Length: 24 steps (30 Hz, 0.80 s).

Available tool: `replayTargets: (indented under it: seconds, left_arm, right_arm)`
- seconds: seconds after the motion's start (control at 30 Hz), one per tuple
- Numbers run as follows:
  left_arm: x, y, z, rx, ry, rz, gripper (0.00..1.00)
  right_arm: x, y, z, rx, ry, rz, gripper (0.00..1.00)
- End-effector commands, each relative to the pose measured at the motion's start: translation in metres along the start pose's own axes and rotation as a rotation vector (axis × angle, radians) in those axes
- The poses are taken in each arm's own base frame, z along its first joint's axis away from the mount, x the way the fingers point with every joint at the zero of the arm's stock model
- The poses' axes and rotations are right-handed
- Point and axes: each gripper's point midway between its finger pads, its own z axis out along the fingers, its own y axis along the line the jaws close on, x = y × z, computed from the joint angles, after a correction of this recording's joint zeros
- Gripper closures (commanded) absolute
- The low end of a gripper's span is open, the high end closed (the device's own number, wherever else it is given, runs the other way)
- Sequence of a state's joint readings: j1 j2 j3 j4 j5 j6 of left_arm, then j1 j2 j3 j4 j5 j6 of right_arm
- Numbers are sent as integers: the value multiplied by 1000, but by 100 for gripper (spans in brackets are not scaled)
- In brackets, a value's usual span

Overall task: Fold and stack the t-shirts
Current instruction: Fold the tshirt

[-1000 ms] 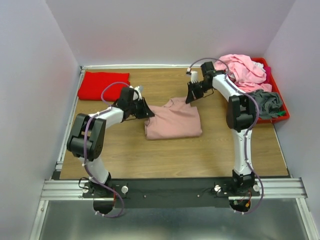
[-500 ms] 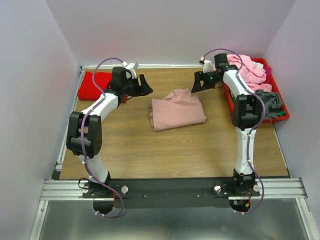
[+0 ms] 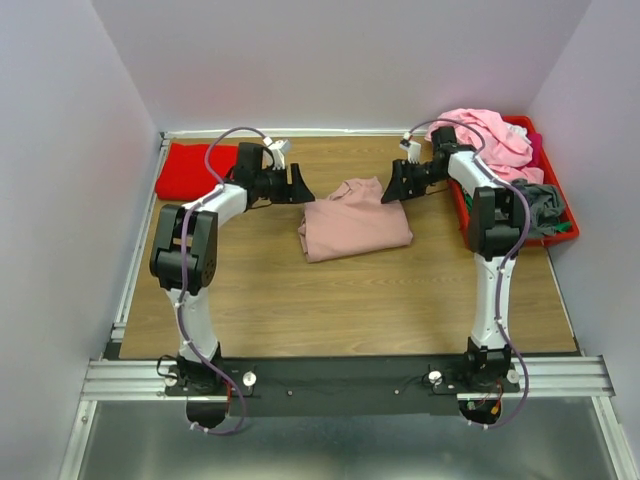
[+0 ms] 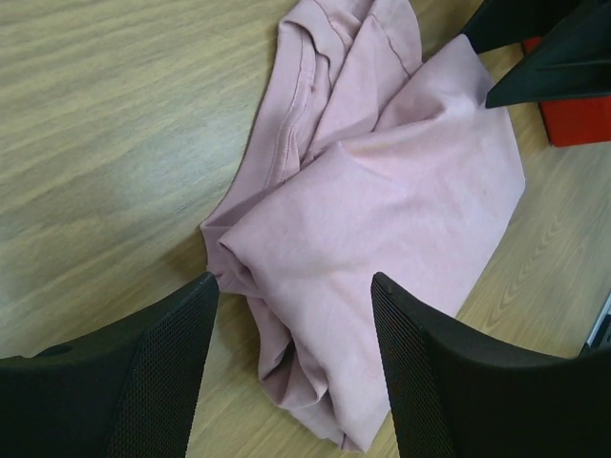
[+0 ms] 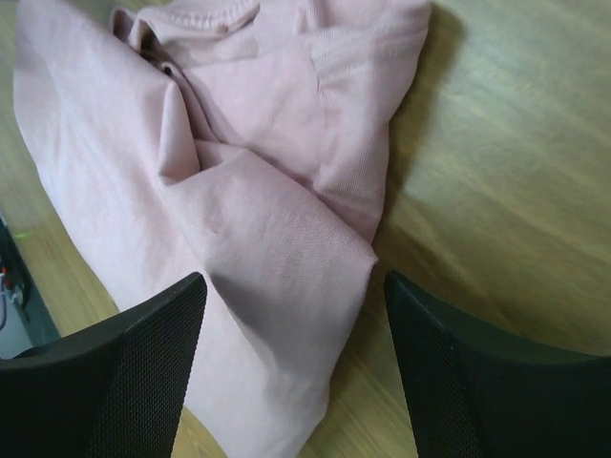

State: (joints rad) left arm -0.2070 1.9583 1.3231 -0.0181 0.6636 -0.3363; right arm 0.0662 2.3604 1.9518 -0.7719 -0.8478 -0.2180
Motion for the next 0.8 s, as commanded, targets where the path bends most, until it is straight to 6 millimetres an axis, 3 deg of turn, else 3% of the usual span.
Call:
replayTargets:
  seconds: [0.0, 0.13, 0.23, 0.27, 0.33, 0.47, 0.5, 0.67, 0.73, 0.77]
  left_arm:
    - [4, -17, 11, 78, 40, 26, 28]
    - [7, -18, 22, 85, 62, 10, 31]
    - [7, -19, 26, 94, 67, 3, 39]
    - [5, -20, 27, 100, 66, 3, 46]
    - [6, -22, 29, 117, 74, -5, 54]
    - [0, -28, 26, 126, 62, 10, 93]
    - [-2, -28, 24, 122, 57, 14, 98]
    - [-12, -46, 5, 137, 5, 56, 100]
    - [-11, -56, -4, 161, -10, 64, 100]
    - [-10, -66, -14, 180, -26, 80, 100]
  right_arm:
    - [17, 4, 12, -50, 36, 32, 19]
    - [18, 0, 17, -30, 48, 41, 21]
    - [13, 3, 16, -42, 38, 31, 31]
    - [10, 6, 14, -52, 29, 28, 39]
    - [6, 10, 13, -62, 20, 20, 47]
    - [0, 19, 3, -67, 2, -12, 73]
    - [0, 21, 2, -66, 2, -17, 76]
    - [1, 30, -9, -64, -4, -50, 97]
    - [-2, 42, -20, -59, -19, -87, 99]
    - [6, 45, -23, -62, -11, -102, 99]
